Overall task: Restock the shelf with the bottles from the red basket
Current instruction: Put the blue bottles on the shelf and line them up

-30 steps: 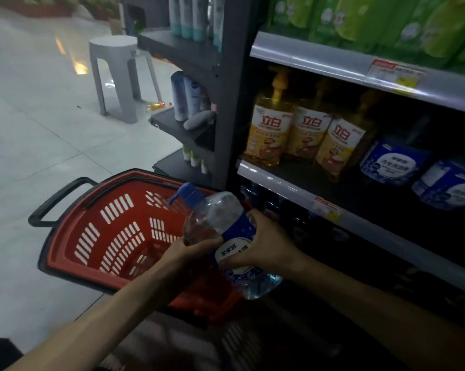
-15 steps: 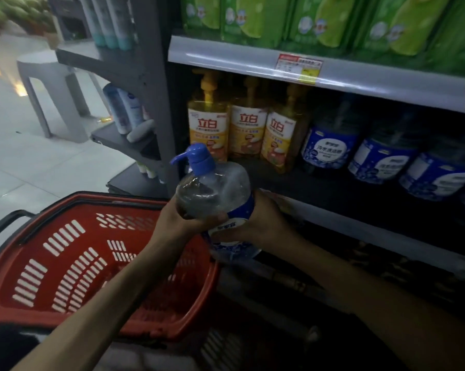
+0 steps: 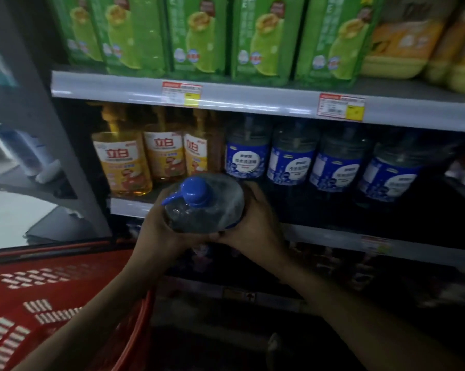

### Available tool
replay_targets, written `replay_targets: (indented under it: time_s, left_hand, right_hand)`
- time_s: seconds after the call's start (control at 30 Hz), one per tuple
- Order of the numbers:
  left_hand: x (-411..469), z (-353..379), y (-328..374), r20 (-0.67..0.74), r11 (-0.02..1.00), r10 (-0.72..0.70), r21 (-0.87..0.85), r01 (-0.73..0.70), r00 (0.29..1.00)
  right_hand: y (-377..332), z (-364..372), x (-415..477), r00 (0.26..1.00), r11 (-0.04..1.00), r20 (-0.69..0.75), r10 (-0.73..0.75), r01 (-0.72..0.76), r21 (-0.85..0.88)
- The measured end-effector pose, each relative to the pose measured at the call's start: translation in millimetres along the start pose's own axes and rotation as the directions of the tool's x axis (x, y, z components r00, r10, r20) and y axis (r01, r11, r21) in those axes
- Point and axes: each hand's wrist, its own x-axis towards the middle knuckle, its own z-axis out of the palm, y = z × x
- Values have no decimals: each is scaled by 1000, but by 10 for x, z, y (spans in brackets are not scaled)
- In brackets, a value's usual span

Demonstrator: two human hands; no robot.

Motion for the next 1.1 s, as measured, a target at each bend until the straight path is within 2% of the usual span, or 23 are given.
replay_targets:
  time_s: [0.07,0.13,0.27,0.37,0.47,0.67,1.1]
  left_hand:
    - [130,124,61,12,999,43,-21,-43,999]
    - [263,250,144,15,995,100,-28,-100,995]
    - [545,469,275,26,983,181,-30,-180,983]
    - [785,621,285,21,982,187,-45,-186,982]
    - [977,748,293,15,983,177,-49,-176,984]
    - [1167,959,289,-9,992,112,-62,-112,994]
    - [1324,1169,144,-53,997,-43,-69,40,998]
  right_hand:
    - [66,-92,50,994,998,-103,-41,37,-47]
    - [138,-149,101,985,1000,-175,-3,1,-10]
    - [289,-237,299,959,990,-254,124,-104,90]
    - [416,-290,444,944,978,-283,172,-129,165]
    - [522,-329,563,936,949,-278,215,-133,287]
    - [728,-418,739,939,913,-218,267,-173,370]
    - [819,-396,772,938,897,-151,311,-237,374]
